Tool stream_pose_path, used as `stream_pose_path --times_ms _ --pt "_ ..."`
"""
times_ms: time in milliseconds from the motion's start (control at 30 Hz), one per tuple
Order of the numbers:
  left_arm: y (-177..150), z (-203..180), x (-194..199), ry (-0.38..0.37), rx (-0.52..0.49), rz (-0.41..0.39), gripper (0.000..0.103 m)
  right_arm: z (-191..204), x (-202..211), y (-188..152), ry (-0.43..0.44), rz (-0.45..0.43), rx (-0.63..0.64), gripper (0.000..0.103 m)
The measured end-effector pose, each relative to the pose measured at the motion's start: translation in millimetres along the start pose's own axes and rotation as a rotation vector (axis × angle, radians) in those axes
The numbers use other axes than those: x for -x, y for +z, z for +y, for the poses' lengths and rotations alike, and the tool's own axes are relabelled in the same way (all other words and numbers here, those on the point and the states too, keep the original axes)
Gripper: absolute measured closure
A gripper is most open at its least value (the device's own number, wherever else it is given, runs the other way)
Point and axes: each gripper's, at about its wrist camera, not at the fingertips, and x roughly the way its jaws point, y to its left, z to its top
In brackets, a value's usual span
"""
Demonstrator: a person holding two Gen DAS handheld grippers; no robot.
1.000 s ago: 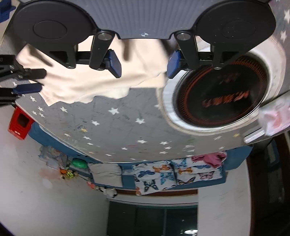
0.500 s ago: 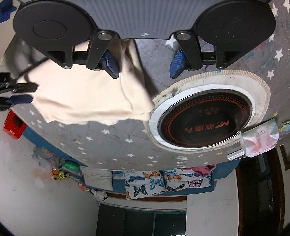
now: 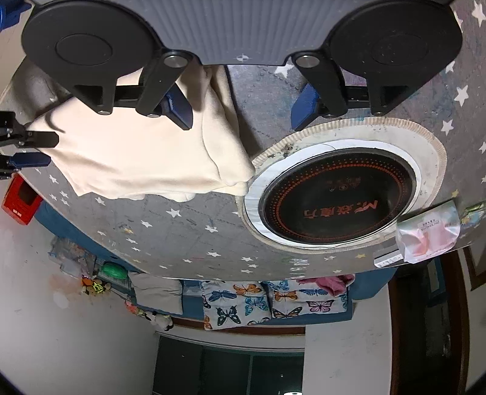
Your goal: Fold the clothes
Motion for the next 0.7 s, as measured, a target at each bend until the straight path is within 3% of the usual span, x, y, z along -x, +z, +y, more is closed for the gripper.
stream_pose_path --times_ms 433,700 --pt "5 -7 8 0.001 0.023 -0.032 0.001 27 9 9 0.021 -0.032 0.114 0.047" --pt "9 -2 10 0.030 0.051 -0.038 0.000 53 6 14 0.064 -0.037 0.209 0.037"
